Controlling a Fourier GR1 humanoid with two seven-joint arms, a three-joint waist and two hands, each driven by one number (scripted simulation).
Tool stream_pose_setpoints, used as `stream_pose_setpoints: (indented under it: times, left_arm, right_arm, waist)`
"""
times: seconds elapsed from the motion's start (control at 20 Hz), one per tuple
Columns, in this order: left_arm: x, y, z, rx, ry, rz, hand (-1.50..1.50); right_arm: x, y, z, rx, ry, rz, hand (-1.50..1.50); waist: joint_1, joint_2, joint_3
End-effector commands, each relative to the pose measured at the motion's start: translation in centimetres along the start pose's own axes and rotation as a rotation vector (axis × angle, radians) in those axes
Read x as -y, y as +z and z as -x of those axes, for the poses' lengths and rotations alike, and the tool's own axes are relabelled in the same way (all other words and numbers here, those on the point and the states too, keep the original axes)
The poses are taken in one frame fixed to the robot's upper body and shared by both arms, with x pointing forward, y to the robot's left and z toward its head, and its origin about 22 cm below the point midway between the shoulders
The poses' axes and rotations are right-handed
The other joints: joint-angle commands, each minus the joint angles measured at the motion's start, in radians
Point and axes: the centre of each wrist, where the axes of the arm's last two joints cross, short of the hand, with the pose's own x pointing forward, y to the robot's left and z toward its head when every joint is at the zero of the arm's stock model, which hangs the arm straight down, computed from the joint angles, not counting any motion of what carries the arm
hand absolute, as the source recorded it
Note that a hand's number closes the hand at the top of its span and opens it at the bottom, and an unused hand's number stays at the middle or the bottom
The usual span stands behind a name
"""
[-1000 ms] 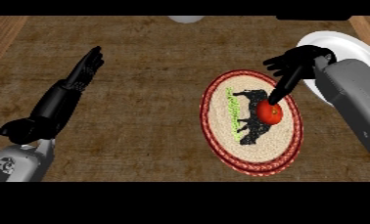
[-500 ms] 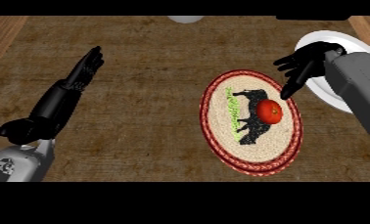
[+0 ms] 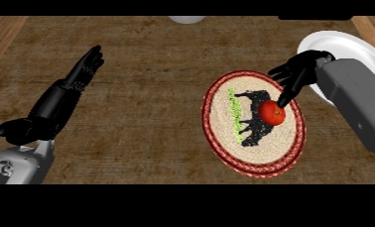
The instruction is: Pick the tomato from the placemat and place it in the plate
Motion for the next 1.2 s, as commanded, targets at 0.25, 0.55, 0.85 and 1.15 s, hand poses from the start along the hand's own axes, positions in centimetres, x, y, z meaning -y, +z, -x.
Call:
stream_pose_setpoints:
  times: [0.25, 0.55, 0.85, 1.15]
  left_arm:
    - [-0.2, 0.6, 1.8, -0.004, -0.003, -0.011, 0.00]
    - [-1.0, -0.6, -0.1, -0.004, -0.003, -0.018, 0.00]
    - [-0.4, 0.7, 0.1, 0.001, 0.007, -0.020, 0.00]
    - [0.2, 0.3, -0.5, 0.011, 0.008, -0.009, 0.00]
  right_arm:
    - [-3.6, -3.2, -1.0, -0.128, 0.116, -0.120, -1.50]
    - [-5.0, -5.6, -0.1, -0.136, 0.118, -0.160, -1.50]
    - [-5.6, -6.2, 1.3, -0.158, 0.131, -0.219, -1.50]
    - [-7.1, -7.3, 1.3, -0.173, 0.169, -0.225, -1.50]
  waist:
    - [-0.019, -0.006, -0.001]
    - [-0.010, -0.002, 0.000]
    - [-0.009, -0.006, -0.001]
    - [-0.006, -0.004, -0.001]
